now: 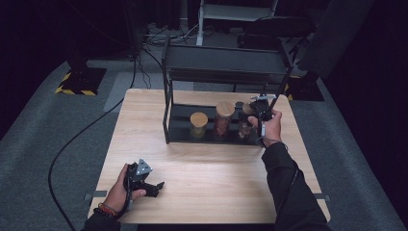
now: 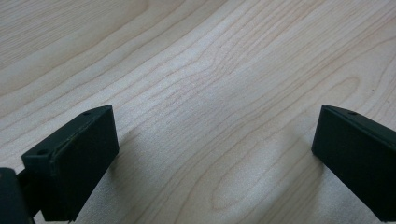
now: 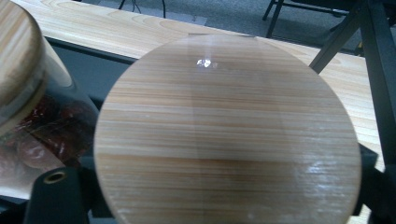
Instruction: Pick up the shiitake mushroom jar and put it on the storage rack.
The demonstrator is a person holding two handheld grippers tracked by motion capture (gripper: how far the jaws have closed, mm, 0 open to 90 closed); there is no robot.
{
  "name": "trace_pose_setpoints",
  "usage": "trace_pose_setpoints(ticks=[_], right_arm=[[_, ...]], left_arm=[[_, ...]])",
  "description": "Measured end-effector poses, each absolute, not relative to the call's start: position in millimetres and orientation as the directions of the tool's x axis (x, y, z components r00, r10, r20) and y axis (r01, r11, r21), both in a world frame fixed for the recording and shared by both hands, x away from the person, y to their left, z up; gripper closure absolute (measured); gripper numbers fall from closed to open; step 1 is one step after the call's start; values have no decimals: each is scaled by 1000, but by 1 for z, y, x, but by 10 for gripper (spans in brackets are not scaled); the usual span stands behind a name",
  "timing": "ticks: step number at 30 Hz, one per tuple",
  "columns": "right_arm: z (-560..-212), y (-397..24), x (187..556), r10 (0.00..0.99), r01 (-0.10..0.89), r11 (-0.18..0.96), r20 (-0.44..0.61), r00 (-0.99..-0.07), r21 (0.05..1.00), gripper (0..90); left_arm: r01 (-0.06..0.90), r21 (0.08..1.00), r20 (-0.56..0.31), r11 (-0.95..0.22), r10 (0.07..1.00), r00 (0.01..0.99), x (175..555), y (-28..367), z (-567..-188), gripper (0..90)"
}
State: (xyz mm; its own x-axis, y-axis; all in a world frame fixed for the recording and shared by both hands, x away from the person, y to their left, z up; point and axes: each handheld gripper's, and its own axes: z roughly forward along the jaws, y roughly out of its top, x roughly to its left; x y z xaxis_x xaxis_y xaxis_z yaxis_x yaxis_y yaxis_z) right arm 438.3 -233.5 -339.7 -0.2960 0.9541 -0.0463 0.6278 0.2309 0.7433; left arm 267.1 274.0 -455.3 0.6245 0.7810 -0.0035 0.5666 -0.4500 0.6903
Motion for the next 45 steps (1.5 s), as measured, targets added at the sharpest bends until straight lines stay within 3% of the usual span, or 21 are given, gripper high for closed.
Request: trace_pose_setpoints(ticks=[15,45], right_arm=[[-343,-233,437,953,624,248,-72,-293,741,49],[-353,-249,391,914,472,348,-179,-365,810,29]], left_arm=[[567,690,-4,-450,781,624,267,274,-455,3],[567,690,-4,-450,781,624,267,274,-455,2]])
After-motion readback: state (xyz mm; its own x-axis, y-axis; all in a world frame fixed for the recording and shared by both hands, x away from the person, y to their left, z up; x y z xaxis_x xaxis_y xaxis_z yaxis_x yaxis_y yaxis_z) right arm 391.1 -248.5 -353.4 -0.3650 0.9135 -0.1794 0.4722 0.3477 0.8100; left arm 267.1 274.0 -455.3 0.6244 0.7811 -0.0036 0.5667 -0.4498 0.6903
